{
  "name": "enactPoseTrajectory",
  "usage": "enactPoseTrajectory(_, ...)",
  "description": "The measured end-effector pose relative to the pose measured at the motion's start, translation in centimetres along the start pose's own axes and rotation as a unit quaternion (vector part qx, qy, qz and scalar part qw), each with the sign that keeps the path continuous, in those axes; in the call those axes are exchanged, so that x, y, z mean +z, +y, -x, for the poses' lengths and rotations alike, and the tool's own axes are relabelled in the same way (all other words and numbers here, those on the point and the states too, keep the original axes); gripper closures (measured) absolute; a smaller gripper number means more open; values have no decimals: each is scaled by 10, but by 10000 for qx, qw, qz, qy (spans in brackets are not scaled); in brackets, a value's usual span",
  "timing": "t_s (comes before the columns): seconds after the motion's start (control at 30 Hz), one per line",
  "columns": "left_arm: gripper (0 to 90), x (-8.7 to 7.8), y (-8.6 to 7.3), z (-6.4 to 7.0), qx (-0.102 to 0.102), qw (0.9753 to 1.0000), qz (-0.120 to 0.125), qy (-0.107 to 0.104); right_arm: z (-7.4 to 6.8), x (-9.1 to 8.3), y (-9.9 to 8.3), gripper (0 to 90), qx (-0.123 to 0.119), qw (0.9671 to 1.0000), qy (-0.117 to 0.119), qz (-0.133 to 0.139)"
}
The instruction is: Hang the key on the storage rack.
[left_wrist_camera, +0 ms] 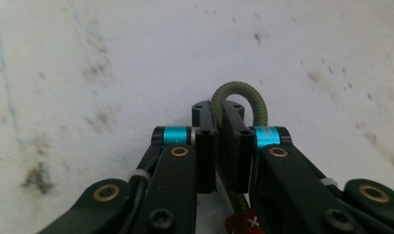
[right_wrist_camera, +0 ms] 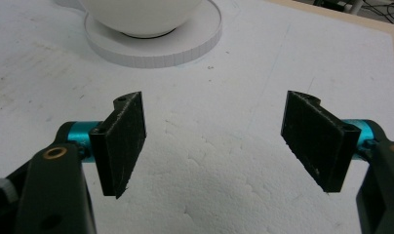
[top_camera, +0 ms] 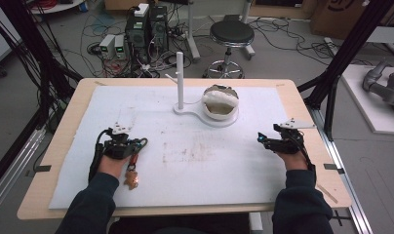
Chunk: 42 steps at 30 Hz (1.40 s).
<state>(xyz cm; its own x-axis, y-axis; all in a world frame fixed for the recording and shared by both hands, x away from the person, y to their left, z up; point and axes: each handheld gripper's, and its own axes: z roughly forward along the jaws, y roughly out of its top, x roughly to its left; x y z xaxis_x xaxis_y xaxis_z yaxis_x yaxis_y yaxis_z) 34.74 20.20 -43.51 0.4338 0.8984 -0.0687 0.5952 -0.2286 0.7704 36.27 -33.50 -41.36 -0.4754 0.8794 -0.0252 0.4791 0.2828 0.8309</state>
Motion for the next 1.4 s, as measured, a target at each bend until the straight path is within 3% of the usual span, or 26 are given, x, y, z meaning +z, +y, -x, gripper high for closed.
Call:
enactPoseTrajectory(0.1, 842, -1, 1, -3, -36, 9996, 279, 8, 1, 0, -1, 249, -3, 10000, 7, 11)
enactPoseTrajectory(0.23, 826, 1, 0, 0, 2, 9994, 355, 14, 0, 0, -2, 249, -1, 10000, 1, -4)
enactPoseTrajectory(0.27, 713, 0, 0, 0, -41, 9993, 368, 11, 0, 0, -2, 249, 5, 10000, 6, 7)
enactPoseTrajectory(0.4, 485, -8, -4, -1, -279, 9994, 202, -79, -1, -1, -2, 249, 7, 10000, 7, 8)
enactPoseTrajectory(0.53, 425, -18, -9, 4, -228, 9997, -49, -12, 0, -1, -2, 249, 11, 10000, 16, 3)
enactPoseTrajectory(0.6, 381, -19, -12, 10, -44, 9995, -276, 168, 0, 0, -1, 249, 11, 10000, 6, 2)
enactPoseTrajectory(0.7, 373, -13, -17, 19, 228, 9973, -671, 187, 0, 0, -1, 249, 7, 10000, 19, -5)
enactPoseTrajectory(0.77, 386, -12, -17, 22, 330, 9967, -709, 225, 0, 1, -1, 249, -5, 10000, 25, -12)
enactPoseTrajectory(0.8, 429, -12, -16, 22, 332, 9968, -715, 153, 0, 1, -1, 249, -4, 10000, 24, -14)
enactPoseTrajectory(0.83, 541, -13, -15, 22, 431, 9965, -704, 117, 0, 1, -1, 249, -8, 10000, 21, -16)
enactPoseTrajectory(0.87, 652, -13, -15, 22, 446, 9963, -719, 118, 0, 1, -1, 249, -16, 10000, 22, -16)
enactPoseTrajectory(1.0, 695, -12, -13, 19, 253, 9970, -724, 59, 0, 0, -1, 249, 5, 10000, 23, -12)
enactPoseTrajectory(1.07, 703, -13, -13, 14, 66, 9980, -623, -33, 0, 0, -1, 249, -3, 10000, 25, -3)
enactPoseTrajectory(1.13, 706, -14, -12, 9, -177, 9990, -356, -189, 1, -1, -2, 249, 9, 10000, 24, -6)
enactPoseTrajectory(1.23, 706, -22, -7, 2, -411, 9983, 150, -394, 1, -2, -2, 249, 0, 10000, 16, 5)
enactPoseTrajectory(1.3, 706, -26, -3, 0, -430, 9968, 484, -463, 1, -1, -2, 249, 19, 10000, 22, -4)
enactPoseTrajectory(1.4, 706, -31, 6, 0, -335, 9953, 835, -371, 0, -1, -1, 249, 45, 10000, 60, 37)
